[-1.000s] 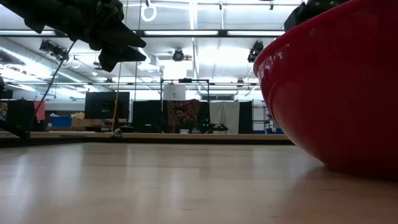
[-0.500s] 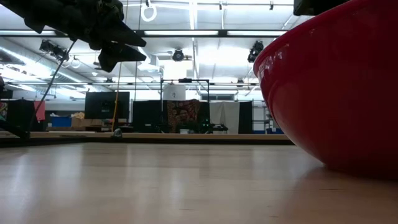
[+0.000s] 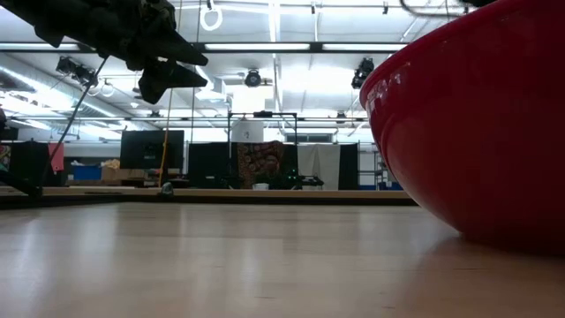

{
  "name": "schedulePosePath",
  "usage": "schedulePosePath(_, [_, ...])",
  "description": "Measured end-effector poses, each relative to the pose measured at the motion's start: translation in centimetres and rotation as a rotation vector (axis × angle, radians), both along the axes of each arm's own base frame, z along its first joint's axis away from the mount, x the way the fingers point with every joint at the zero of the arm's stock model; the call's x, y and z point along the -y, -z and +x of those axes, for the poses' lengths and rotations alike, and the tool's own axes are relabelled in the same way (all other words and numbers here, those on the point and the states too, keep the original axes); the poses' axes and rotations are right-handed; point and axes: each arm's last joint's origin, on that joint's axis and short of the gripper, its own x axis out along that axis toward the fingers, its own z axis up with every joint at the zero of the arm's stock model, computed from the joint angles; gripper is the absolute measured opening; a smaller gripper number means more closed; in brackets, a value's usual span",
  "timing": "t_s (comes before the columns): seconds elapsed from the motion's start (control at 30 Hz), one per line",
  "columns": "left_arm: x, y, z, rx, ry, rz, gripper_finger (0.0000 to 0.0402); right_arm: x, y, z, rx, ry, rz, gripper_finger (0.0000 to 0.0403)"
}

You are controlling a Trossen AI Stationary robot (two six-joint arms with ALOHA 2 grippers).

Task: Nest bowls inside each other
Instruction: Stack the small pink bowl into the blue bowl

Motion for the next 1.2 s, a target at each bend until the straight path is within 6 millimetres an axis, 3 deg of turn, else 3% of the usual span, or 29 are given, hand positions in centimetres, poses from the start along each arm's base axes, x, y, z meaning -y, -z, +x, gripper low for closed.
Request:
schedulePosePath(0.27, [0.0, -0.1, 0.0, 0.019, -0.011, -0.036, 0.0206, 1.4, 2.4, -1.1, -0.042, 0.131, 0.063, 0.0165])
schedulePosePath(0.63, [0.0, -0.1, 0.0, 0.020, -0.008, -0.025, 0.0206, 3.9, 3.0, -1.1, -0.086, 0.273, 0.093, 0.0186])
schedulePosePath(0.87, [0.0, -0.1, 0.1, 0.013, 0.006, 0.022, 0.0206, 5.8, 3.5, 1.2, -0.226, 0.272, 0.171, 0.0193])
schedulePosePath(1.2, [0.0, 0.1, 0.0, -0.015, 0.011, 0.036, 0.0206, 6.9, 3.3, 4.4, -0.602, 0.128, 0.212, 0.0193])
